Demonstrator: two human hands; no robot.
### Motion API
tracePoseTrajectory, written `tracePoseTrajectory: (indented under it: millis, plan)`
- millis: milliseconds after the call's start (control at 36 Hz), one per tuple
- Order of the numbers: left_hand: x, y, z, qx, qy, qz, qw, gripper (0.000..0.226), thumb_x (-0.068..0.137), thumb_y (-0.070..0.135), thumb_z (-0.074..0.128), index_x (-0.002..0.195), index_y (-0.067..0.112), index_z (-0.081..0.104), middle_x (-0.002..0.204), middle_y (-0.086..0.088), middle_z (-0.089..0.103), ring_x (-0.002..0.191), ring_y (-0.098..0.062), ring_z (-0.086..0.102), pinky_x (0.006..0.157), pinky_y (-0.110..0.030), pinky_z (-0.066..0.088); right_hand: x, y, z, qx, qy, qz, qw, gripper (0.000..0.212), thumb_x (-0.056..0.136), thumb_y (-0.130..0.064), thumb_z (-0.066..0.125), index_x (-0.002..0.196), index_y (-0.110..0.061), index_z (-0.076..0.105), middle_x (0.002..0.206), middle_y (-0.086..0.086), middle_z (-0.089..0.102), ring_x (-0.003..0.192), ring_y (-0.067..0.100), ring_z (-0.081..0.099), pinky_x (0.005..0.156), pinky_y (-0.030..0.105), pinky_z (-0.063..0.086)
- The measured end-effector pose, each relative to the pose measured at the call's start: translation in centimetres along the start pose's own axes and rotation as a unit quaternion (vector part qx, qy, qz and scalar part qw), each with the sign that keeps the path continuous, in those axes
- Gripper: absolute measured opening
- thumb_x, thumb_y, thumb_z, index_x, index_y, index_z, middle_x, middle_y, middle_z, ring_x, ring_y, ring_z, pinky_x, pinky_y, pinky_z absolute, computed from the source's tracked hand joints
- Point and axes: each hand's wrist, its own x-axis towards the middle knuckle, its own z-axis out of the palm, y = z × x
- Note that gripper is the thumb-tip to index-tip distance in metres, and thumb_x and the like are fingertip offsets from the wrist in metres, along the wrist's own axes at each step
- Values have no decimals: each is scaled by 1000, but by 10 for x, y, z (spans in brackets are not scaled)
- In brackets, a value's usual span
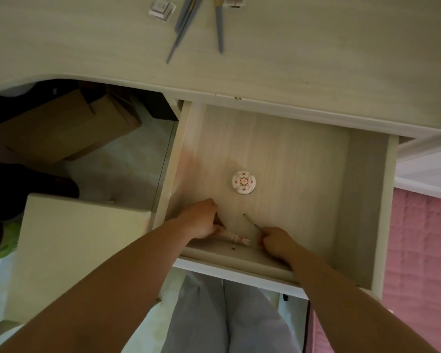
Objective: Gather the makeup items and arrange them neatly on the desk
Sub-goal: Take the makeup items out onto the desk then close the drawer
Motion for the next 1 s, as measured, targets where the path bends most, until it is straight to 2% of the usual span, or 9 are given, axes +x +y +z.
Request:
tracePoseTrajectory:
  millis: [56, 111, 222, 333, 500, 611, 750, 861, 1000]
  plan:
    - [3, 6, 9, 11, -41, 27, 999, 31, 84, 35, 65, 107, 18, 54, 111, 1, 54, 89, -15, 51, 73, -25, 38, 2, 5, 1, 72, 21, 14, 997, 22, 89, -6, 41, 88, -16, 60, 91, 11, 62, 70, 17, 53, 56, 24, 42]
    - [7, 14, 17, 51, -69, 46, 995, 31, 85, 32, 63, 108, 14, 53, 114, -5, 54, 95, -22, 53, 73, -28, 38, 6, 6, -1, 113, 65, 2, 991, 23, 88, -6, 42, 84, -17, 62, 93, 12, 65, 74, 19, 55, 59, 24, 41]
    - [16, 26, 17, 86, -96, 54, 990, 34, 85, 31, 62, 111, 12, 49, 111, -9, 56, 97, -26, 54, 73, -32, 40, 4, -2, -7, 77, 244, -44, 966, 26, 87, -21, 49, 112, -21, 56, 86, 0, 61, 71, 16, 57, 57, 23, 40]
    - [24, 32, 13, 77, -137, 29, 987, 35, 83, 29, 65, 110, 14, 49, 108, -8, 58, 95, -26, 56, 74, -33, 44, 7, -28, -17, -43, 334, -109, 935, 51, 87, -35, 55, 133, -23, 36, 119, 4, 50, 90, 30, 61, 63, 29, 42]
    - [31, 30, 9, 50, -195, -12, 980, 31, 81, 32, 69, 105, 12, 64, 106, -8, 64, 94, -24, 61, 77, -33, 48, 30, -67, -38, -178, 305, -114, 929, 78, 80, -57, 57, 142, -34, 14, 127, 7, 33, 91, 32, 60, 59, 30, 38]
    - [34, 28, 5, 53, -211, -19, 976, 32, 81, 35, 69, 103, 12, 64, 105, -7, 65, 92, -23, 61, 76, -32, 48, 42, -76, -38, -233, 273, -110, 927, 75, 78, -63, 57, 138, -36, 20, 128, 7, 32, 90, 28, 60, 57, 31, 41]
    - [31, 28, -4, 52, -256, -34, 965, 30, 81, 36, 68, 101, 14, 65, 102, -7, 65, 91, -24, 63, 71, -33, 50, 43, -73, -29, -207, 231, -91, 946, 65, 77, -53, 60, 130, -30, 29, 117, 4, 47, 91, 26, 59, 57, 30, 40]
    - [24, 33, -18, 77, -288, -58, 953, 39, 80, 42, 67, 104, 12, 65, 103, -9, 65, 91, -27, 63, 75, -35, 52, 29, -64, -33, -137, 224, -61, 963, 61, 73, -62, 55, 120, -28, 36, 96, 0, 55, 79, 22, 57, 55, 26, 40]
    - [-6, 39, -26, 43, -218, -67, 973, 25, 79, 32, 67, 91, 11, 63, 80, -3, 58, 74, -20, 57, 60, -28, 44, -5, -61, -42, -55, 252, -71, 964, 52, 71, -66, 50, 105, -29, 40, 80, -4, 52, 72, 20, 52, 56, 26, 38]
